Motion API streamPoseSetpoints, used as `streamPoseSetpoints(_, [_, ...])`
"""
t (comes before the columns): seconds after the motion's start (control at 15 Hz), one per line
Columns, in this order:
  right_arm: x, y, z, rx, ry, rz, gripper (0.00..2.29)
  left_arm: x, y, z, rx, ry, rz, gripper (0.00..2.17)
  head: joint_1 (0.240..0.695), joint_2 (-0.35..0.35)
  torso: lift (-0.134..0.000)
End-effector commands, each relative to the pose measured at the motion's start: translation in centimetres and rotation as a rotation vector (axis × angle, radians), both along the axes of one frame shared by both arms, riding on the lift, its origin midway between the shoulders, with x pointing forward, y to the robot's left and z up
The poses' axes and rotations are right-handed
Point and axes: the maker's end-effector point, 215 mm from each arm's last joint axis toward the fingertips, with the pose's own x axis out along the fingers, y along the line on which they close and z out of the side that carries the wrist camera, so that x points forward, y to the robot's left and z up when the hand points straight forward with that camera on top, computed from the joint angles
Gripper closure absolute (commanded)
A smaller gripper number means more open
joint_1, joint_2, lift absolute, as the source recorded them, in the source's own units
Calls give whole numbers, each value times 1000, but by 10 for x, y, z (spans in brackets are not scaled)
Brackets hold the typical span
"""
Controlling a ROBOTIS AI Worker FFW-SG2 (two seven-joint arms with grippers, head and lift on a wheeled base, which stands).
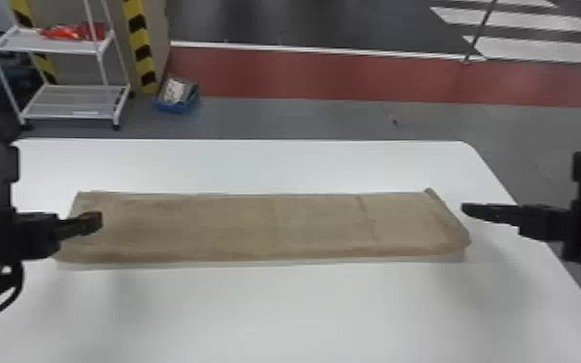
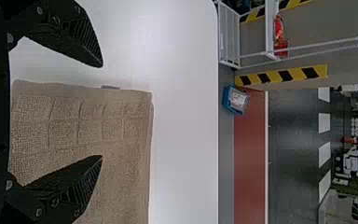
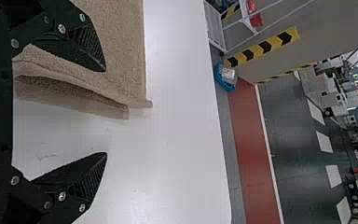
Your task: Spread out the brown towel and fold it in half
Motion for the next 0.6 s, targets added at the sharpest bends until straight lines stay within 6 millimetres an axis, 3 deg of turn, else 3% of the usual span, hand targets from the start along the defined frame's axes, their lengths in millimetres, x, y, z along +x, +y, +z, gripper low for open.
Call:
streamPoseSetpoints(0.0, [-2, -3, -3, -3, 8, 1, 292, 2, -2, -3, 2, 6, -4, 225, 695, -125, -128])
streamPoseSetpoints(0.53, [-4, -6, -5, -4, 14, 2, 292, 4, -12, -4, -5, 8, -18, 225, 695, -137, -128])
